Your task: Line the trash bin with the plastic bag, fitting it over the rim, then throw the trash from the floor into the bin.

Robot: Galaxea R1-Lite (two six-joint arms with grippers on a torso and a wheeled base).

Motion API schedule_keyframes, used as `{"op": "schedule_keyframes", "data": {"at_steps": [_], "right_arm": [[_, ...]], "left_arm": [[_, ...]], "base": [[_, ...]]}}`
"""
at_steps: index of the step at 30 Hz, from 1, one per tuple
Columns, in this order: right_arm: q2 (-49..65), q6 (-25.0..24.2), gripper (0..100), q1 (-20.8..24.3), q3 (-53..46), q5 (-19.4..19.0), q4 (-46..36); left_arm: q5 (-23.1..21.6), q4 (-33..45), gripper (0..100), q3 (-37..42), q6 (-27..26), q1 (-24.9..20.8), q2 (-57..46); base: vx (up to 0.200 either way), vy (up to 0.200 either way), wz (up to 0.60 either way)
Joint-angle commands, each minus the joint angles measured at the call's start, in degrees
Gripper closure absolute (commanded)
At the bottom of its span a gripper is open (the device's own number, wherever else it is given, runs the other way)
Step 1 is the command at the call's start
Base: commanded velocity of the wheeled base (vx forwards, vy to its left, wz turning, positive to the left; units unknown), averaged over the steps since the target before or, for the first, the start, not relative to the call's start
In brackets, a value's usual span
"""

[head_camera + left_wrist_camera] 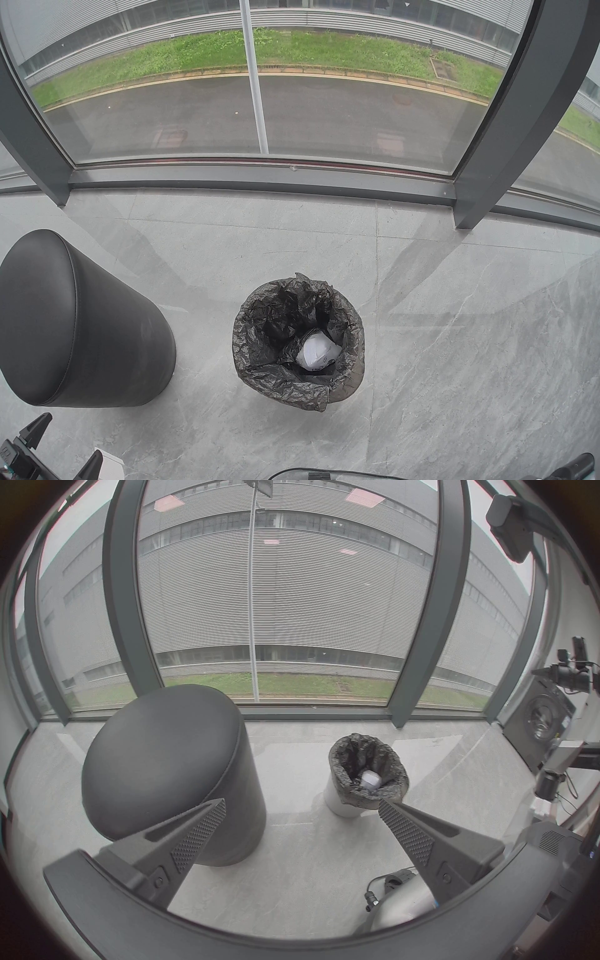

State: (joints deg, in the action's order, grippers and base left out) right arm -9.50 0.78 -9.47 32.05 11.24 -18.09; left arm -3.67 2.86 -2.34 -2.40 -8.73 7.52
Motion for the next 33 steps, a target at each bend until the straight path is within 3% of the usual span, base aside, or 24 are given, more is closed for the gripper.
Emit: {"op": "schedule_keyframes", "data": {"at_steps": [1,8,13,20,23,31,33], "right_arm": [[3.61,0.89,0,3.58,-2.69,-3.86,-0.1],[1.76,-0.16,0,10.53,-5.42,-3.68,0.07],[9.5,0.63,0,9.38,-13.5,-4.91,3.5],[9.5,1.94,0,9.38,-23.44,-5.0,13.17],[9.5,6.51,0,9.3,-30.64,-5.18,17.3],[9.5,0.8,0,9.3,-31.79,-9.75,20.02],[9.5,1.68,0,9.38,-31.7,-13.26,17.3]], "left_arm": [[0.15,-0.14,0,0.14,-0.24,5.48,-1.46],[0.24,-0.32,0,0.14,0.03,9.61,-4.53],[1.03,-1.99,0,1.99,1.08,9.26,-5.94],[1.03,-2.16,0,2.08,1.43,8.9,-7.43],[1.12,-2.43,0,2.16,1.79,8.9,-7.35],[1.03,-2.51,0,2.16,2.05,8.82,-7.35],[0.68,-2.51,0,2.25,1.52,8.82,-7.43]], "base": [[0.0,0.0,0.0],[0.0,0.0,0.0],[0.0,0.0,0.0],[0.0,0.0,0.0],[0.0,0.0,0.0],[0.0,0.0,0.0],[0.0,0.0,0.0]]}}
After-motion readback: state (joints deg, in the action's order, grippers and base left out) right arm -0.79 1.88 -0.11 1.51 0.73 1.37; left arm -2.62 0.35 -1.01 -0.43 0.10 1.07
